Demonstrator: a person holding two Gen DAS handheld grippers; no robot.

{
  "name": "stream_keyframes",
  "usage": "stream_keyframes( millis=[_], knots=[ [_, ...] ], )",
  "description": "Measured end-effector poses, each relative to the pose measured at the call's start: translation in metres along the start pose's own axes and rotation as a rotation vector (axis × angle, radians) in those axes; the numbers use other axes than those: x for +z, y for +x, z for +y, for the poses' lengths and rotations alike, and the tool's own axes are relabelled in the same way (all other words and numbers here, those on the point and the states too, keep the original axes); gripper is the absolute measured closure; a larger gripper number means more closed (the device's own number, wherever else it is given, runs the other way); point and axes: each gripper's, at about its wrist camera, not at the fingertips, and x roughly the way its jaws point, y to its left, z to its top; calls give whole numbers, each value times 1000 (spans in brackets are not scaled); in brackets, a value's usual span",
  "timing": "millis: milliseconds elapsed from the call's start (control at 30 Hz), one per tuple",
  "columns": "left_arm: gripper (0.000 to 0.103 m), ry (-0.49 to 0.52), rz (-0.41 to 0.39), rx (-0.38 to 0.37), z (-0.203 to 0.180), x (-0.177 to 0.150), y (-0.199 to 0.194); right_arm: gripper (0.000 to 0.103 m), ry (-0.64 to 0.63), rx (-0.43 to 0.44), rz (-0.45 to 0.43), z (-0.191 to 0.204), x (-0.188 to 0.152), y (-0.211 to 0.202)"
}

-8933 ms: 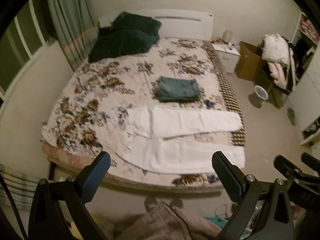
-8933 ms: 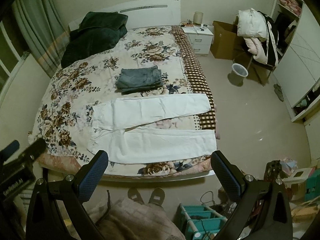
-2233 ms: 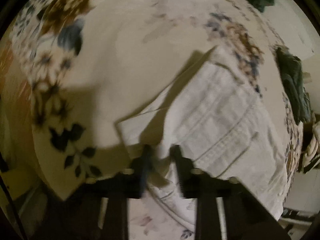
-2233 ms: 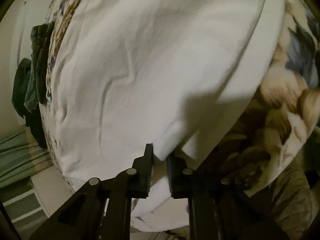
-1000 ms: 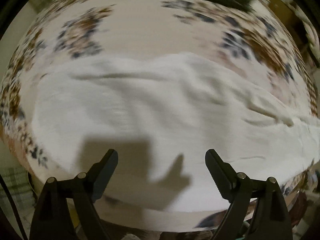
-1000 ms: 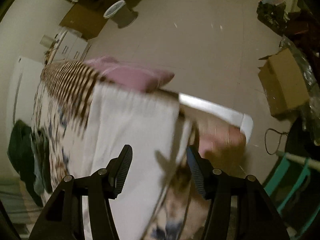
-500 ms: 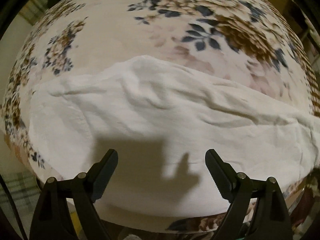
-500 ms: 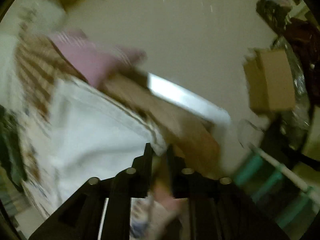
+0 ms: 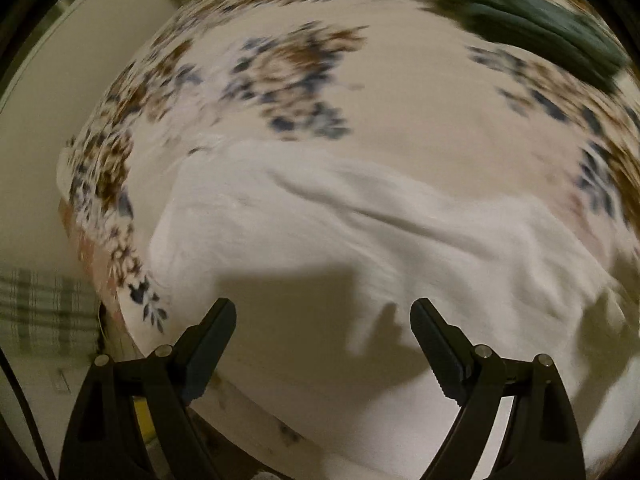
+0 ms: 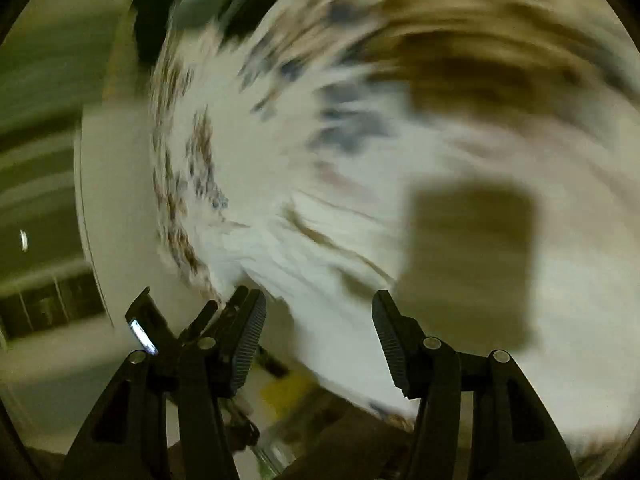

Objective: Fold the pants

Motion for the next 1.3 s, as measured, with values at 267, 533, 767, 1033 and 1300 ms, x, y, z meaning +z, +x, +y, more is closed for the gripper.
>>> stream_keyframes(
  millis=[267, 533, 767, 1033, 1300],
  knots=[
    [14, -126, 66, 6, 58, 18, 44, 78, -96, -107, 338, 46, 69, 131],
    [11, -167, 131, -46, 78, 23, 74, 93, 16, -75, 320, 25, 77, 143],
    [9, -178, 156, -90, 88, 25, 85, 89, 213, 118, 160, -14, 66, 92],
    [9, -138, 150, -96, 91, 27, 85, 90, -5, -108, 270, 21, 83, 143],
    [9, -71, 104, -94, 83, 34, 58, 101, 96, -110, -72, -4, 96, 15]
  ],
)
